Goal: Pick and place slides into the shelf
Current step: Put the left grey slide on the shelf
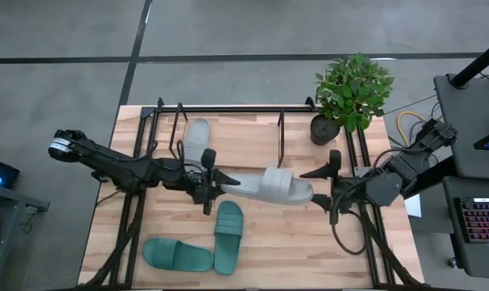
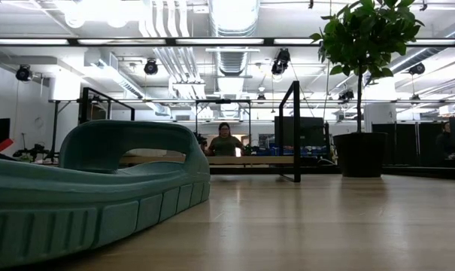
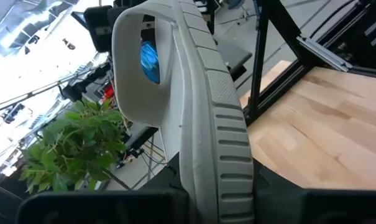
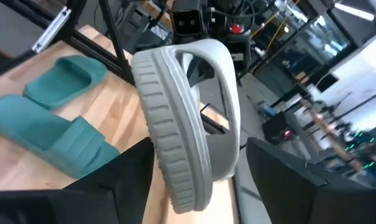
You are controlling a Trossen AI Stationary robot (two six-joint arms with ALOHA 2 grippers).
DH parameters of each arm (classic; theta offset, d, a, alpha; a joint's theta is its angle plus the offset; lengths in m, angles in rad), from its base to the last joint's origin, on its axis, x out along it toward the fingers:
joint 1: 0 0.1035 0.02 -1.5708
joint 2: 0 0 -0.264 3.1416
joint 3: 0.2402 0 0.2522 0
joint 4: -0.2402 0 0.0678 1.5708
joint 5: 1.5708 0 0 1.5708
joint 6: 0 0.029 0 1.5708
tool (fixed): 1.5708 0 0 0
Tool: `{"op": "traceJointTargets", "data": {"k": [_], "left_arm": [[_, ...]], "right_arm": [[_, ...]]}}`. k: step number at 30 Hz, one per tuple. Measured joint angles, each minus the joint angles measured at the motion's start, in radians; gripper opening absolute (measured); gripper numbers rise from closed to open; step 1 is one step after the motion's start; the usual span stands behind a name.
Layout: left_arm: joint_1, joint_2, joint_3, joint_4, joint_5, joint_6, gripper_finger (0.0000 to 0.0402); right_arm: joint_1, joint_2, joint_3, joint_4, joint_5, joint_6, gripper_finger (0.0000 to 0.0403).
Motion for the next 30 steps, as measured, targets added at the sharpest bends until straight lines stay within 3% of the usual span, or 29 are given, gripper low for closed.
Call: {"op": "traceJointTargets", "data": {"k": [8, 12, 16, 25, 30], "left_arm": [[0.002, -0.003, -0.001, 0.002, -0.007, 0.009, 0.0032], [0.002, -0.005, -0.001, 0.000, -0.019, 0.009, 0.0032], [0.002, -0.003, -0.001, 0.000, -0.021, 0.009, 0.0032], [0.001, -0.003, -0.004, -0.011, -0.018, 0.009, 0.0032], [0.002, -0.002, -0.005, -0.011, -0.024, 0.009, 0.0032]], "right_arm": [[-0.009, 0.000, 0.000, 0.003, -0.001, 0.023, 0.0222], [-0.010, 0.001, -0.002, 0.003, -0.067, 0.027, 0.0202], [-0.010, 0.013, -0.008, -0.002, -0.164, -0.018, 0.0166], [-0.012, 0.086, -0.008, -0.013, -0.168, -0.134, 0.0036], [-0.010, 0.118, -0.008, -0.014, -0.108, -0.173, 0.0027]]}}
